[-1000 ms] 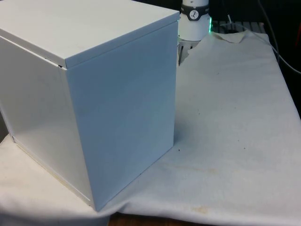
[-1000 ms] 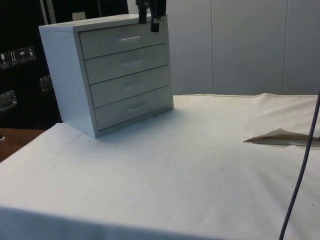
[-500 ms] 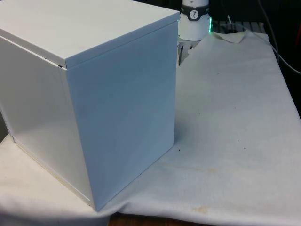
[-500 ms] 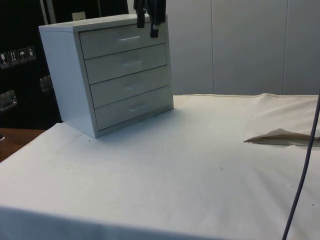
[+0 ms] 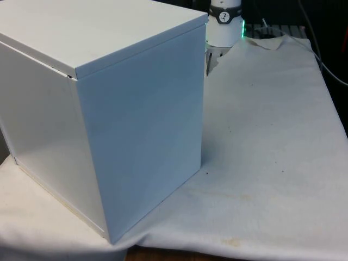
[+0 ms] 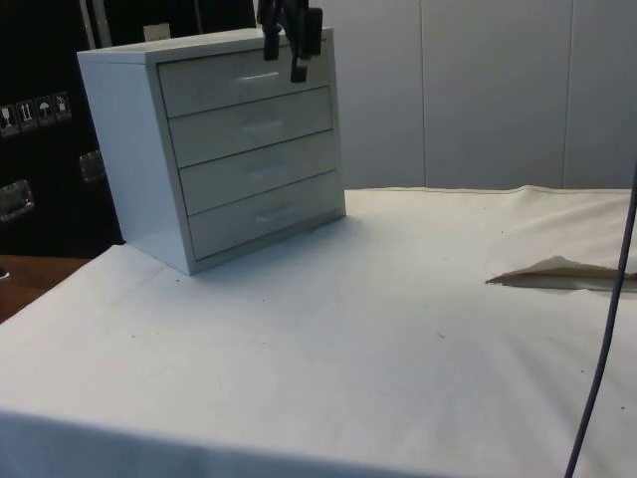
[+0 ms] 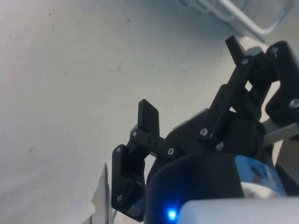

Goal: Open the drawer, then close it.

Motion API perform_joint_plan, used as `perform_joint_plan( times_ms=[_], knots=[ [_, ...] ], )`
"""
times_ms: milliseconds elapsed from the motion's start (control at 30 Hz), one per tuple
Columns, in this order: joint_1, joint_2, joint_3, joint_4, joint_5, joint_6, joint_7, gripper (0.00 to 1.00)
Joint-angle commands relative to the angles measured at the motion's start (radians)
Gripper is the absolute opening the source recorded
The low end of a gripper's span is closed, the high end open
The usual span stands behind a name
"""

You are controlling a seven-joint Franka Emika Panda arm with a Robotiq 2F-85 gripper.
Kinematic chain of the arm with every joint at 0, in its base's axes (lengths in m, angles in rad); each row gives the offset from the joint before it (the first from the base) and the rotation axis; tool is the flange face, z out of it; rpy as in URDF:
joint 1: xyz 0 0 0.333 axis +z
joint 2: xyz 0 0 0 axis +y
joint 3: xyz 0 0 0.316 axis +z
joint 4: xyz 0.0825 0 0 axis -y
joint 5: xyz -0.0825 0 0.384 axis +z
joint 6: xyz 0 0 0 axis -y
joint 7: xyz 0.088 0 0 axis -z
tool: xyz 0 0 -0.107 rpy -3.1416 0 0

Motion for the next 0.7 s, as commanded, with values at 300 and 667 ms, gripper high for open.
perform_joint_plan(
  times_ms=[300,667],
  knots=[
    [-0.001,0.054,-0.011,-0.005,-0.008,0.089,-0.021,1.00],
    [-0.003,0.079,-0.019,-0.012,-0.015,0.133,-0.080,1.00]
  ],
)
